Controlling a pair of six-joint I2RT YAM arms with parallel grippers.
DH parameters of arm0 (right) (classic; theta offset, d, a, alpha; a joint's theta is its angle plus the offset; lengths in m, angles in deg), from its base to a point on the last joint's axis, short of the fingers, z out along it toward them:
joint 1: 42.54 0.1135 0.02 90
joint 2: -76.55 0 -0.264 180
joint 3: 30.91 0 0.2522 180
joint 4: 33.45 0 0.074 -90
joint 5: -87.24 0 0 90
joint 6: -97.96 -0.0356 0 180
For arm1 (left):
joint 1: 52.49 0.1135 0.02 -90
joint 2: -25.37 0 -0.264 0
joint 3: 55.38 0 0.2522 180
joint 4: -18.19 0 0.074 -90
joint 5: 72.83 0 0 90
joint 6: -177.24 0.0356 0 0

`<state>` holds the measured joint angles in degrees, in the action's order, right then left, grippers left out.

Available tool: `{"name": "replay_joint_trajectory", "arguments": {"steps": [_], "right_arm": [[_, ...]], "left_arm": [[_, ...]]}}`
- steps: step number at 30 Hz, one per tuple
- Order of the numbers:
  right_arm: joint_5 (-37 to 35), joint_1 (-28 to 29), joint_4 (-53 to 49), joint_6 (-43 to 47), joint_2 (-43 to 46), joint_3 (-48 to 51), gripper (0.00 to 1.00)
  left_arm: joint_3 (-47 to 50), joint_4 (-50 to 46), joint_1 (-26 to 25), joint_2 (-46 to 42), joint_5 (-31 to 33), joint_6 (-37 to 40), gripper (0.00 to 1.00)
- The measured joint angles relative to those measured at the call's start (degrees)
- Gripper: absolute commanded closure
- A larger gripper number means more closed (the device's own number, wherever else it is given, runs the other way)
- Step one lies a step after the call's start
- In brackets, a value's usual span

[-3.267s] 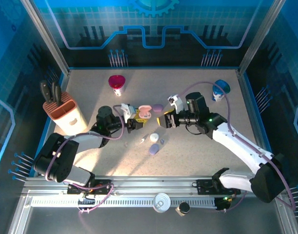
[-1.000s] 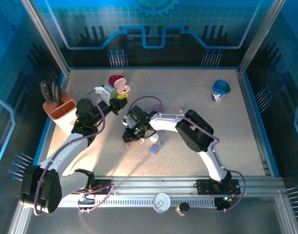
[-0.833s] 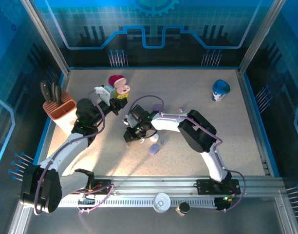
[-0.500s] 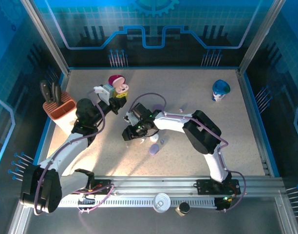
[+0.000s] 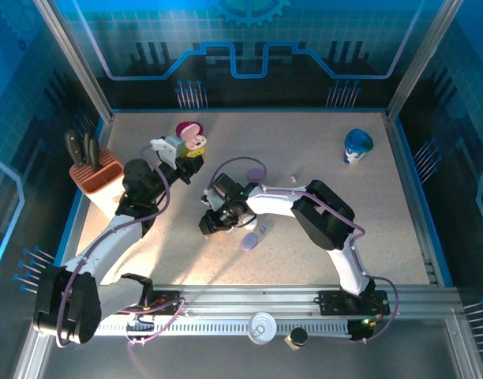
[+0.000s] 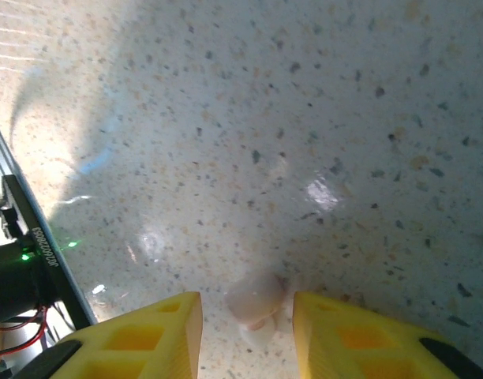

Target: Insert the wireless bluetooth earbuds into the charging case

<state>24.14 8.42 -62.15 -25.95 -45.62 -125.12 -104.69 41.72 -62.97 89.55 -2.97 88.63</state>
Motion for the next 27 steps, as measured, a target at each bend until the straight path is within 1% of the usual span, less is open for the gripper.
{"name": "replay_joint_trajectory", "arguments": {"steps": [4, 8, 13, 22, 25, 27], "right_arm": [[0.5, -0.1, 0.1, -0.2, -0.5, -0.2, 0.67], [0.5, -0.1, -0.1, -0.2, -1.0, -0.8, 0.74], [0.5, 0.0, -1.4, -0.1, -2.2, -2.5, 0.8], [0.1, -0.1, -1.3, -0.1, -1.8, -2.1, 0.81], [-1.2, -0.9, -1.1, 0.4, 0.6, 0.4, 0.81], [-2.0, -2.4, -1.2, 0.7, 3.9, 3.3, 0.81]], "left_arm": [[0.0, 0.0, 0.0, 0.0, 0.0, 0.0, 0.64], [0.0, 0.0, 0.0, 0.0, 0.0, 0.0, 0.64], [0.0, 0.0, 0.0, 0.3, 0.0, 0.0, 0.64], [0.0, -0.1, 0.0, 0.4, 0.0, 0.0, 0.64], [0.0, -0.2, 0.0, 0.4, -0.2, 0.1, 0.64], [0.0, -0.2, 0.0, 0.4, -0.3, 0.1, 0.64]]}}
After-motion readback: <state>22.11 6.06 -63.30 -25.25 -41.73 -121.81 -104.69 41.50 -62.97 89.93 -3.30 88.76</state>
